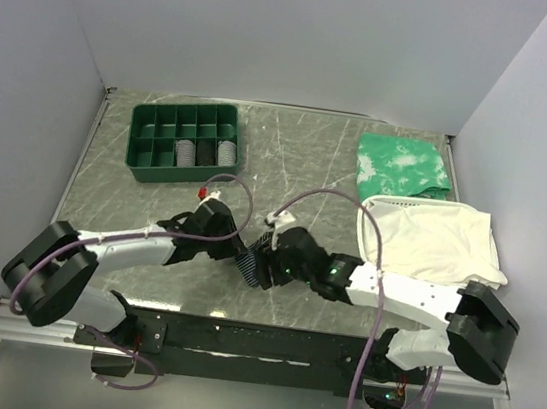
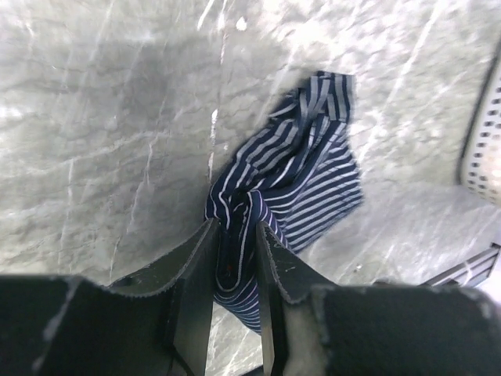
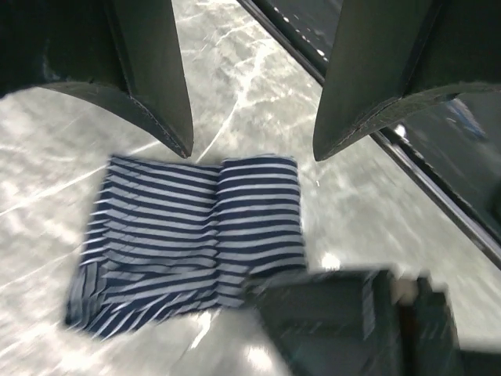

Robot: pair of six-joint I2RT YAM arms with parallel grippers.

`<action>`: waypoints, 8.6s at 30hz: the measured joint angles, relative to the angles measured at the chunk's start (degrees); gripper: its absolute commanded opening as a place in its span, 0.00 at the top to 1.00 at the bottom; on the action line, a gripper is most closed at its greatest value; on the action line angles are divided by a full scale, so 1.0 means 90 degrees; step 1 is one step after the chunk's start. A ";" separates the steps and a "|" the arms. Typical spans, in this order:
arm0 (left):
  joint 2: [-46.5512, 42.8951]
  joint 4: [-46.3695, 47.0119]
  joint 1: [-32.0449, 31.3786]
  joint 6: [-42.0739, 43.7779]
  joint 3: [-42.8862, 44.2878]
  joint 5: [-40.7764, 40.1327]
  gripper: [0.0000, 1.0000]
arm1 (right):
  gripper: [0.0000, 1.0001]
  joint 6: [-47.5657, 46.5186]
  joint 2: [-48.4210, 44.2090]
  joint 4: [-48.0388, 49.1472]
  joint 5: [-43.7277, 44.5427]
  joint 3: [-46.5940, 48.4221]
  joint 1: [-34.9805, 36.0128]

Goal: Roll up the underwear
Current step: Roll the underwear to the center of the board.

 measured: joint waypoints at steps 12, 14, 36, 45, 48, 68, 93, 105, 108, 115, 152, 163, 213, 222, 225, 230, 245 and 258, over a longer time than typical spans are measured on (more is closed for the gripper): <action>0.0850 -0.0396 0.0000 -0.0019 0.0483 0.0466 0.68 | 0.30 -0.0136 0.1282 -0.0202 0.1341 0.0682 0.1229; 0.0896 -0.0393 0.0000 -0.0022 0.0512 0.0525 0.68 | 0.30 -0.0168 0.1464 -0.0192 0.1457 0.0794 0.1307; 0.1015 -0.0408 0.0024 -0.0015 0.0597 0.0670 0.68 | 0.40 -0.0153 0.2140 0.0355 0.1996 0.0597 0.1401; 0.1056 -0.0379 0.0151 -0.0007 0.0597 0.0874 0.67 | 0.72 -0.0027 0.2242 0.0588 0.2424 0.0471 0.1426; 0.1056 -0.0367 0.0204 -0.0010 0.0597 0.0942 0.61 | 0.79 0.0010 0.2234 0.0648 0.2480 0.0452 0.1435; -0.1117 -0.1418 0.1812 0.0097 0.0073 0.0274 0.28 | 0.85 0.0039 0.2144 0.1484 0.0119 0.0345 0.0828; -0.2115 -0.0236 0.1112 0.0588 -0.0974 0.0804 0.28 | 0.81 0.2246 0.3320 0.4767 -0.4918 -0.0719 -0.1785; -0.1863 0.0279 0.0474 0.0192 -0.1343 0.0525 0.28 | 0.80 0.2608 0.3677 0.4362 -0.5265 -0.0301 -0.1965; -0.1797 0.0338 0.0352 0.0083 -0.1358 0.0386 0.28 | 0.81 0.2715 0.3701 0.4354 -0.5292 -0.0301 -0.2008; -0.1423 0.0515 0.0095 -0.0287 -0.1443 0.0219 0.29 | 0.82 0.2892 0.3650 0.4420 -0.5166 -0.0427 -0.2055; -0.0104 0.1438 -0.0602 -0.1625 -0.1117 -0.1192 0.54 | 0.55 0.3031 0.3492 0.4573 -0.4976 -0.0648 -0.2115; 0.0017 0.1370 -0.0823 -0.1693 -0.1030 -0.1433 0.57 | 0.32 0.2589 0.2484 0.3718 -0.4595 -0.0797 -0.2064; 0.0811 -0.0090 -0.0692 -0.0962 0.0389 -0.0359 0.57 | 0.37 -0.0160 0.1613 -0.0029 0.1858 0.0289 0.1158; 0.0823 -0.0068 -0.0614 -0.0872 0.0381 -0.0197 0.57 | 0.54 -0.0092 0.1622 -0.0010 0.1977 0.0289 0.1192; 0.0823 -0.0041 -0.0583 -0.0872 0.0364 -0.0148 0.57 | 0.63 -0.0034 0.1622 0.0017 0.1967 0.0287 0.1192; 0.0821 -0.0034 -0.0515 -0.0867 0.0352 -0.0073 0.57 | 0.74 0.0095 0.1610 0.0112 0.1921 0.0260 0.1192; 0.0068 -0.0330 -0.0032 -0.0850 0.0051 -0.0172 0.32 | 0.79 0.0913 0.0794 0.1707 -0.0367 -0.1081 -0.0063; -0.0923 -0.0102 0.0165 -0.0763 -0.0546 -0.0316 0.31 | 0.78 0.2108 0.0918 0.3606 -0.2351 -0.2183 -0.1166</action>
